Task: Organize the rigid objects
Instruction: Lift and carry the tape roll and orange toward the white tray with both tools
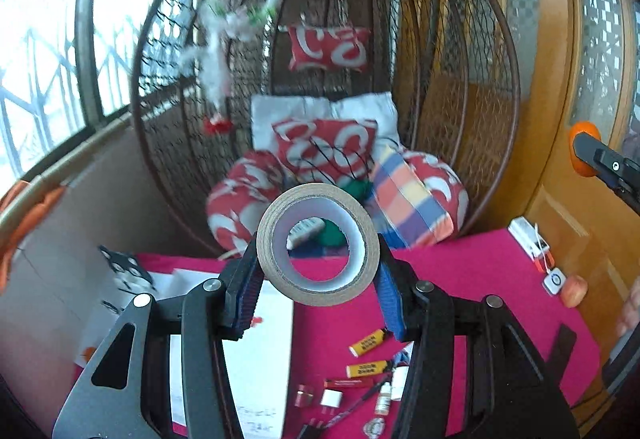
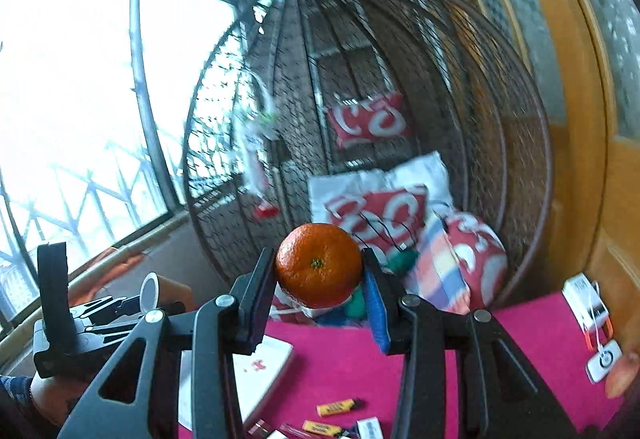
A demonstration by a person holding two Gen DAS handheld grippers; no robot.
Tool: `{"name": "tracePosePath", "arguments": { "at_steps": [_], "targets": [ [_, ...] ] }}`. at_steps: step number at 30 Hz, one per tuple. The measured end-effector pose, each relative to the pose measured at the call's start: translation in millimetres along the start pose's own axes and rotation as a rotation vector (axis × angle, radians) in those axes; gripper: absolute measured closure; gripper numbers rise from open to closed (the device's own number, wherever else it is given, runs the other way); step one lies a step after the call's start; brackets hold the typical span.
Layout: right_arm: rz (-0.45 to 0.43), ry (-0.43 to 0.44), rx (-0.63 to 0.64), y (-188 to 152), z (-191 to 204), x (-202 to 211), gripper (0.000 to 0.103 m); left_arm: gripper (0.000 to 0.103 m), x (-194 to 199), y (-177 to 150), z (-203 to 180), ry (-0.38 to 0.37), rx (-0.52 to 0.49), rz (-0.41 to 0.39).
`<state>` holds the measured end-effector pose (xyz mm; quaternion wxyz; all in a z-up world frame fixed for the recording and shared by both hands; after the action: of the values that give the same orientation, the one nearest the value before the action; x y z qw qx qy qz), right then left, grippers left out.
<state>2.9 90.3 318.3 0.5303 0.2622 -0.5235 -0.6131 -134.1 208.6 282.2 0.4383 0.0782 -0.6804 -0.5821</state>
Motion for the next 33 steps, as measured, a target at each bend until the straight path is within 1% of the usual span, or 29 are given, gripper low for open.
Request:
{"name": "tracePosePath", "arguments": {
  "at_steps": [3,9,17,28,33],
  "targets": [
    [-0.012,0.032,0.026,0.7,19.2,-0.5,0.062,0.052,12.0,-0.1,11.8,0.031,0.005,-0.008],
    [-0.008,0.067,0.044,-6.0,39.1,0.7,0.062,0.052,18.8,-8.1,35.5,0.063,0.042,0.013],
    [0.027,0.101,0.065,-17.9,69.2,-7.5,0.062,0.052,23.0,-21.6,68.0,0.076,0.083,0.041],
    [0.054,0.127,0.077,-26.6,102.9,-25.9,0.062,0.053,24.6,-27.0,98.6,0.087,0.086,0.051],
    [0.076,0.140,0.082,-35.7,116.9,-37.7,0.062,0.052,23.0,-32.6,115.0,0.088,0.088,0.062]
  ]
}}
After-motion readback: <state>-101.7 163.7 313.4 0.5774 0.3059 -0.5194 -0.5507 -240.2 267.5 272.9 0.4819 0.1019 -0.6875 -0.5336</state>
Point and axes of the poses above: each gripper's, at about its wrist camera, not at the fingertips, and x roughly against the way its jaws point, z to its left, y to its top, the point moved 9 cm from there along -x, roughly the way its jaws point, and after that the axes turned 6 degrees about -x, right-handed, at the moved point
